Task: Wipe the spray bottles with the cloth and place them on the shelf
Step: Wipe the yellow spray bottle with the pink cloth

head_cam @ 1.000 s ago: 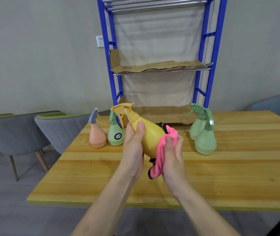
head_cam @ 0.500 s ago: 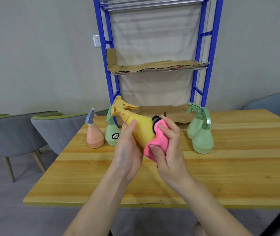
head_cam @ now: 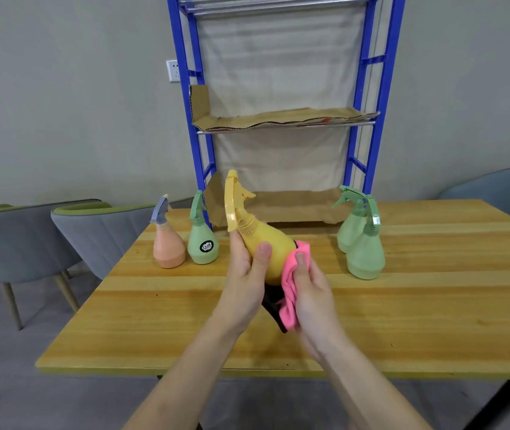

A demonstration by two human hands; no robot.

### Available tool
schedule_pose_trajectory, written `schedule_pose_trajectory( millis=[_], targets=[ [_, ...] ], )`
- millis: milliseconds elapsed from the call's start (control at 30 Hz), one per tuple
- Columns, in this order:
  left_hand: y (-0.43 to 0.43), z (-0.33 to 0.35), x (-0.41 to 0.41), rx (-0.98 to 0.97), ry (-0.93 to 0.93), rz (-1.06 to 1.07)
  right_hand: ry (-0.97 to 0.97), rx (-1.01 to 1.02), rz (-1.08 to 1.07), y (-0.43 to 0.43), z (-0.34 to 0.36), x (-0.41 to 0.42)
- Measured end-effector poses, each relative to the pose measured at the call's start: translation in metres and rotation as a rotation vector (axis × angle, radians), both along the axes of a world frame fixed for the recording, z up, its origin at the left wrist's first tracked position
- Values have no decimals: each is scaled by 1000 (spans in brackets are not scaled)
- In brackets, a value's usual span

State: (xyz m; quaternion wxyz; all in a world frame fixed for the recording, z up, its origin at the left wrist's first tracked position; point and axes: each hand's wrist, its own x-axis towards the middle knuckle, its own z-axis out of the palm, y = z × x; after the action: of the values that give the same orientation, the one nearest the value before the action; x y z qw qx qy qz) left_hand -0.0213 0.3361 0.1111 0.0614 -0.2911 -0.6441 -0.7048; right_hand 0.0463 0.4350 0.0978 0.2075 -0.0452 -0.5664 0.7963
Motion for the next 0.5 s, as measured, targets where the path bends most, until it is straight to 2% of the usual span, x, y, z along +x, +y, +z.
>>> schedule_pose_trajectory(
  millis=[133, 367, 500],
  targets=[
    [6, -11, -3, -82, -22, -27, -93, 193, -149, 14, -19, 3],
    [27, -14, -19, -91, -47, -73, -154, 365, -259, 47, -26, 5],
    [38, -18, -36, -93, -65, 27, -156, 513, -299, 70, -26, 9]
  ],
)
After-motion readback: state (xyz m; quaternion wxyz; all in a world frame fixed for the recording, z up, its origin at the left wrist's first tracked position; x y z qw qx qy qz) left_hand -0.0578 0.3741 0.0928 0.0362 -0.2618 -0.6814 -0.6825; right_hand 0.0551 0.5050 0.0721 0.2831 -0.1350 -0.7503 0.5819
